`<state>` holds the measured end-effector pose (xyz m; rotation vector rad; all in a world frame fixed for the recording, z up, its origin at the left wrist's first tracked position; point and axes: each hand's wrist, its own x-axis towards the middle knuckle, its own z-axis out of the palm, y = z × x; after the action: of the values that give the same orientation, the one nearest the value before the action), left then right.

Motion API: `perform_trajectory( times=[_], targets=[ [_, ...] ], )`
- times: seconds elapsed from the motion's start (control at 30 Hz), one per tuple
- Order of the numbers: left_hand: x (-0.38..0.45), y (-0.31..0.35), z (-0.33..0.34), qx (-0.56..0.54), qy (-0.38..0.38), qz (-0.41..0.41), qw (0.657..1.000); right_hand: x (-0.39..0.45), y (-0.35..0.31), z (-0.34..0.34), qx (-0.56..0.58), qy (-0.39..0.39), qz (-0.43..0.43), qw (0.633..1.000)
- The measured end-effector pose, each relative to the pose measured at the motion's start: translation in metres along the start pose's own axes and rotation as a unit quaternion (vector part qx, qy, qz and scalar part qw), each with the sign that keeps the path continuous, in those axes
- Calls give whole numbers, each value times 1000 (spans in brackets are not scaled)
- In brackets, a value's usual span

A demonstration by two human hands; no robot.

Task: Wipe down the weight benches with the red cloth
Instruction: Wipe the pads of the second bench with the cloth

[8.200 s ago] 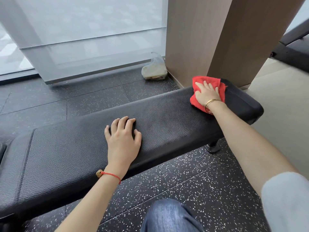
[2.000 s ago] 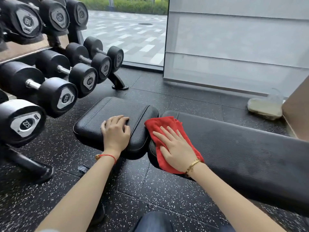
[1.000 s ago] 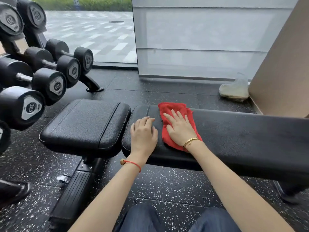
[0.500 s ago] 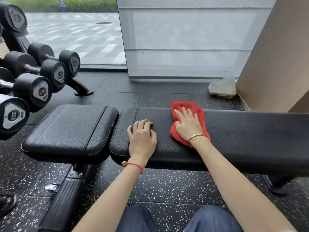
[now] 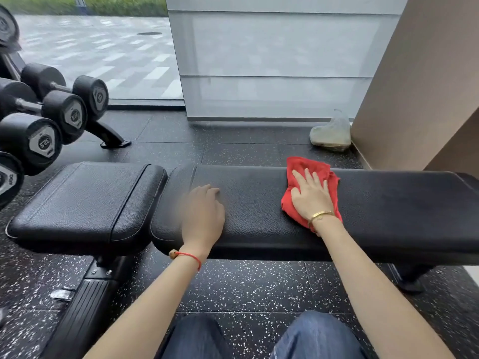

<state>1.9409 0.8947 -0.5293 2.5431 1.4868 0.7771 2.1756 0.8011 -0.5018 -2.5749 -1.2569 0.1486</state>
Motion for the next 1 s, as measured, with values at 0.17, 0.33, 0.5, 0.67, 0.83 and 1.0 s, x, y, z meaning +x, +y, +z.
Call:
perform_trajectory(
  times=[0.17, 0.33, 0.5, 0.67, 0.83, 1.0],
  targets=[
    [2, 4, -1, 0, -1, -7, 1000, -2, -32, 7, 3, -28, -78, 997],
    [4, 12, -2, -19, -21, -30, 999, -48, -11, 11, 25, -10, -155, 988],
    [2, 48, 1, -86, -34, 7, 996, -54, 48, -2, 34, 24, -65, 997],
    [-1, 92, 11, -113, -71, 42, 990, -4, 77, -25, 6, 4, 85, 996],
    [-6, 123, 23, -107, -107, 66, 986, -23, 77, -23, 12, -15, -20, 1000],
    [-7, 128, 33, -90, -107, 77, 987, -68, 116, -24, 28, 30, -23, 999]
  ],
)
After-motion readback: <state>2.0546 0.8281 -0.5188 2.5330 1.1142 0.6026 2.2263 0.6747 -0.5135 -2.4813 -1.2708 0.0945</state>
